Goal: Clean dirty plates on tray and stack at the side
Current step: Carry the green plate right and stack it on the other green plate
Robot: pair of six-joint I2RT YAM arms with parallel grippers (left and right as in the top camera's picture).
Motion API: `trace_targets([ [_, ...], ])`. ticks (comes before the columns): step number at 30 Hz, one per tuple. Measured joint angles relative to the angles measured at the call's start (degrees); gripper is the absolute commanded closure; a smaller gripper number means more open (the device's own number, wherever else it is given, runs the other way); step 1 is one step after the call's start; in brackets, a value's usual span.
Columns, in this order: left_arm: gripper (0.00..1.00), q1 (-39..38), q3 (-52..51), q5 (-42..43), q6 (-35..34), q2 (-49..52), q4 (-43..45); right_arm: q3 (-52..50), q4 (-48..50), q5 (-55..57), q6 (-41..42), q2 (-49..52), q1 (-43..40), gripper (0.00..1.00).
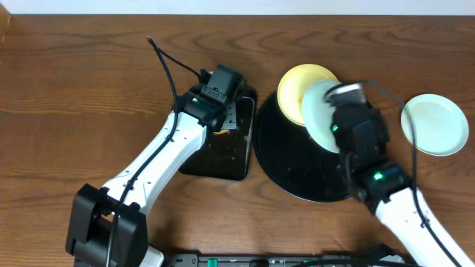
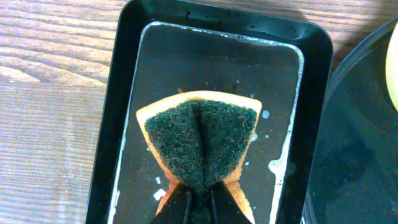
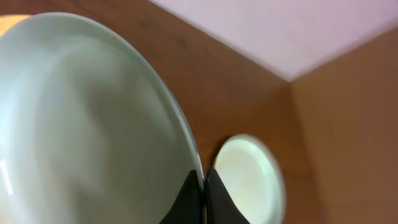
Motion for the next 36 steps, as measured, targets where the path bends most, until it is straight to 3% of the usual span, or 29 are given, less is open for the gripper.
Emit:
trace_targets([
  [11,0.92,0.0,0.0,0.0,-0.13,0.0,-0.9,0.0,3.69,-12.61,28.52,9.09,-24.35,0.99],
  [17,0.92,0.0,0.0,0.0,-0.26,0.0,-1.18,0.0,5.81,-15.78,38.71,11.41,-34.58,0.99],
  [30,0.92,0.0,0.0,0.0,-0.26,0.0,-1.2,0.0,12.35,-22.53,46.42,20.63,-50.8,0.99],
  [31,0.92,0.0,0.0,0.0,-0.26,0.0,-1.2,0.0,12.79,-23.15,46.56,21.07,-51.58,0.95],
  [34,0.93,0.0,0.0,0.0,-0.26,0.0,-1.2,0.0,13.31,-24.63,47.17,21.99,-52.68,0.66],
  [36,0.93,0.0,0.0,0.0,-0.26,0.0,-1.2,0.0,14.23,-26.91,45.94,22.23,-52.83,0.6],
])
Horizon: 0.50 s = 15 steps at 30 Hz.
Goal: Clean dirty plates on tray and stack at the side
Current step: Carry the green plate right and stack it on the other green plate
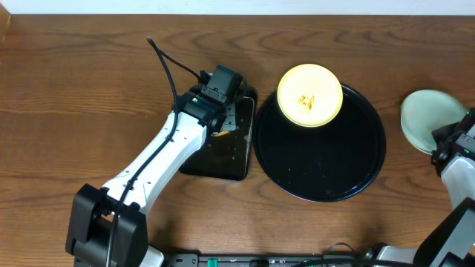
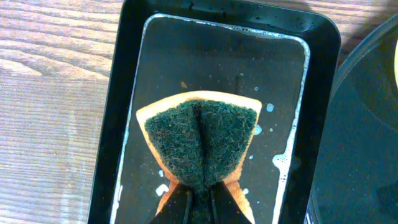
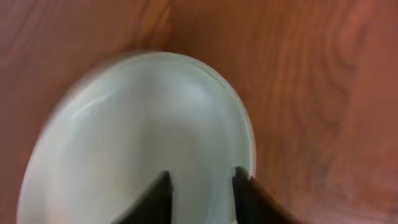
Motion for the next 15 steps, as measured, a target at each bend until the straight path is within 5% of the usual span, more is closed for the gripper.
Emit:
trace_targets([
  [3,0.92,0.0,0.0,0.0,0.0,0.0,0.0,0.0,2.86,-5.84,-3.54,0.0,0.35,0.69],
  [11,0.92,0.0,0.0,0.0,0.0,0.0,0.0,0.13,3.04,-26.4,-15.69,0.0,7.91,0.59],
  [15,0.92,0.0,0.0,0.0,0.0,0.0,0.0,2.84,-4.66,-34.14,-21.38,0.04,14.19,0.47],
])
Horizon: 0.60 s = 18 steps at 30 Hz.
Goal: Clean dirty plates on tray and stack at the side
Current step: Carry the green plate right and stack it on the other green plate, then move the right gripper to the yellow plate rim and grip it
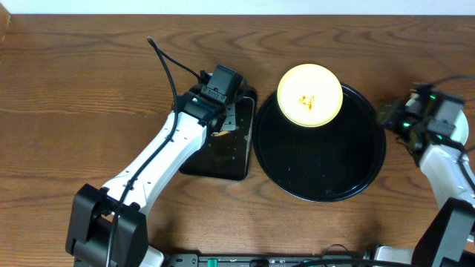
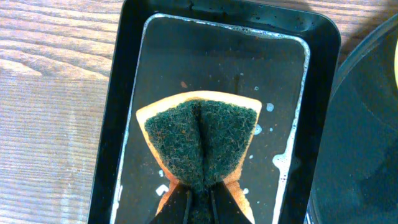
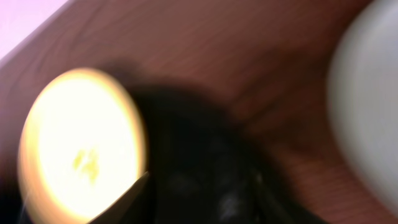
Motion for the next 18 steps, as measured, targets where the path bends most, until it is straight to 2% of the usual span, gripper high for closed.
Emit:
trace_targets([
  [2,0.92,0.0,0.0,0.0,0.0,0.0,0.0,4.0,-6.25,-2.51,-4.28,0.17,3.3,0.46],
  [10,0.92,0.0,0.0,0.0,0.0,0.0,-0.02,15.72,-19.39,-2.91,-10.49,2.29,9.68,0.45],
  [14,0.92,0.0,0.0,0.0,0.0,0.0,0.0,22.86,-27.74,-1.92,-11.45,9.31,11.65,0.42],
  [16,0.92,0.0,-0.02,0.0,0.0,0.0,0.0,25.83,-28.68,-1.18,-11.69,13.33,12.57,0.41],
  [18,0.92,0.0,0.0,0.0,0.0,0.0,0.0,27.8,-27.47,0.02,-11.76,16.48,13.31,0.45],
])
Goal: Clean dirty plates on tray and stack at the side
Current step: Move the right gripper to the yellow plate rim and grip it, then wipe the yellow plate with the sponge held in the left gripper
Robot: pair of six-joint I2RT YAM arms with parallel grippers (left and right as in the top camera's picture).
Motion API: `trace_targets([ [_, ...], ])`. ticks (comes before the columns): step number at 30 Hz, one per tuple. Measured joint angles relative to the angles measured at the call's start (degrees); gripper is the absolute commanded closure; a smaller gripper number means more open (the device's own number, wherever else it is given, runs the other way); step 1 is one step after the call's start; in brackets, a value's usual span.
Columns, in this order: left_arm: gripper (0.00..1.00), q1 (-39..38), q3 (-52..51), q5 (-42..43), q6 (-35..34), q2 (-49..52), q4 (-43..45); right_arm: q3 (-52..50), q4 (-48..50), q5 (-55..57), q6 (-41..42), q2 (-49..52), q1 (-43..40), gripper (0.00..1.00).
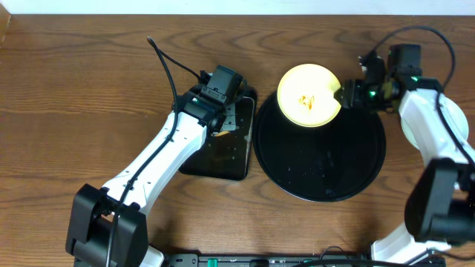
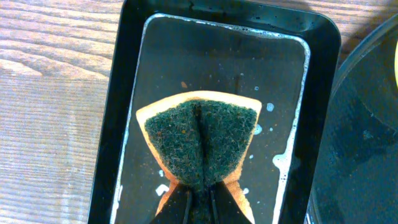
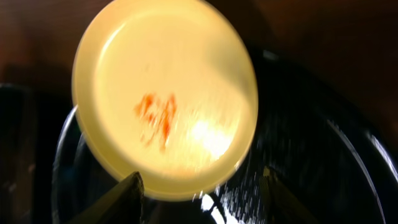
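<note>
A yellow plate (image 1: 309,95) with orange smears (image 3: 155,117) lies at the back of the round black tray (image 1: 320,167). My right gripper (image 1: 347,95) hangs open at the plate's right edge, its fingers (image 3: 132,190) spread wide with nothing between them. The pale green plates (image 1: 451,119) lie at the right side of the table, mostly hidden behind my right arm. My left gripper (image 2: 199,198) is shut on a folded green and orange sponge (image 2: 200,144) over the small black rectangular tray (image 2: 130,74).
Soapy water spots the rectangular tray (image 1: 241,165) left of the round one. A black cable (image 1: 167,63) trails across the wooden table (image 1: 67,111) behind my left arm.
My right gripper has moved left from the round tray's right rim to the yellow plate's right edge, still open. The left arm and sponge have not moved.
My right gripper held a pale green plate tilted above the round tray. Then it stood open over the green plates at the right side of the table. It has since come back left, over the tray's right rim and now at the yellow plate.
</note>
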Motion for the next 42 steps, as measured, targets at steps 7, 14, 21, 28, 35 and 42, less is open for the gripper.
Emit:
trace_targets([
  [7,0.92,0.0,-0.02,0.0,0.0,0.0,0.0,1.16,3.45,3.96,1.4,6.16,0.68,0.54],
  [14,0.92,0.0,0.0,0.0,0.0,0.0,0.0,1.2,4.7,3.5,1.9,13.31,0.74,0.74],
  [21,0.92,0.0,0.0,0.0,0.0,0.0,0.0,1.7,3.78,-0.44,2.36,14.12,1.29,0.99],
  [28,0.92,0.0,0.0,0.07,0.0,0.0,0.26,2.05,-4.66,-1.2,1.55,14.08,1.49,0.99],
  [35,0.92,-0.02,-0.13,7.85,0.28,0.02,7.76,2.03,-14.14,3.43,0.87,12.57,2.25,0.99],
  [42,0.92,-2.58,-0.2,15.15,0.24,0.44,17.07,1.81,-18.99,7.63,1.9,11.58,6.27,0.99],
])
